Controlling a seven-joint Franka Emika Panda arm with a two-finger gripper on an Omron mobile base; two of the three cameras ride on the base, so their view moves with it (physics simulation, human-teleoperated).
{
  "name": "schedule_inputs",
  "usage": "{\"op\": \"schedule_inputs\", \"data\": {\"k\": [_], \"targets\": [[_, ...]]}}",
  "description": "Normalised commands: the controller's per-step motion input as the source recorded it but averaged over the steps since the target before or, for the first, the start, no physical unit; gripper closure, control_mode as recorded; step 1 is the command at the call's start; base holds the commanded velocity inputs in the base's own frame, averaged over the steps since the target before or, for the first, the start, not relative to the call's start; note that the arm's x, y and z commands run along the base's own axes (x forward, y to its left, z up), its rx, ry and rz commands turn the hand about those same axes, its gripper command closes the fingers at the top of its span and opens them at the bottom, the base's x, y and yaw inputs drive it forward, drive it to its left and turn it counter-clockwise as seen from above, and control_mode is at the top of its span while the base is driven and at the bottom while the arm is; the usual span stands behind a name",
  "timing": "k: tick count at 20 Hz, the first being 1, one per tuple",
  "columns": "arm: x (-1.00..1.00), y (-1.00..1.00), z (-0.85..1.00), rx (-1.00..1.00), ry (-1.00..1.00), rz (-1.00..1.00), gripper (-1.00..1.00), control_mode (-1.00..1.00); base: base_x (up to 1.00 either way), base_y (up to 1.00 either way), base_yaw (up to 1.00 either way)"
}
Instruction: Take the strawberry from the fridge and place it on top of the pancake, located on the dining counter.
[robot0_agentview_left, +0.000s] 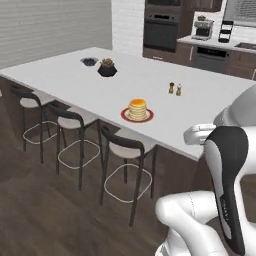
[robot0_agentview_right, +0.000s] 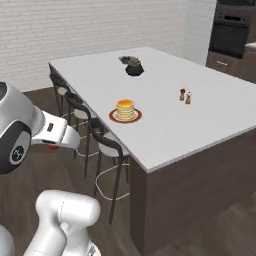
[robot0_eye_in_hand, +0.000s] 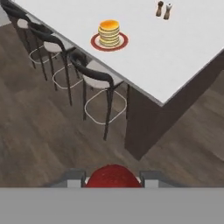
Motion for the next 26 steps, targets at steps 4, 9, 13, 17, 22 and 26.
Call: {"op": "schedule_inputs", "data": {"k": [4, 9, 13, 17, 22, 26], "targets": [[0.0, 0.0, 0.0, 0.0, 0.0, 0.0, 1.0, 1.0, 0.33, 0.97, 0.5], [0.0, 0.0, 0.0, 0.0, 0.0, 0.0, 1.0, 1.0, 0.96, 0.68, -0.04], [0.0, 0.0, 0.0, 0.0, 0.0, 0.0, 1.0, 1.0, 1.0, 0.5, -0.28], [0.0, 0.0, 0.0, 0.0, 0.0, 0.0, 1.0, 1.0, 0.91, 0.29, -0.53], [0.0, 0.0, 0.0, 0.0, 0.0, 0.0, 1.0, 1.0, 0.74, 0.25, -0.71], [0.0, 0.0, 0.0, 0.0, 0.0, 0.0, 1.0, 1.0, 0.49, 0.01, -0.72]]}}
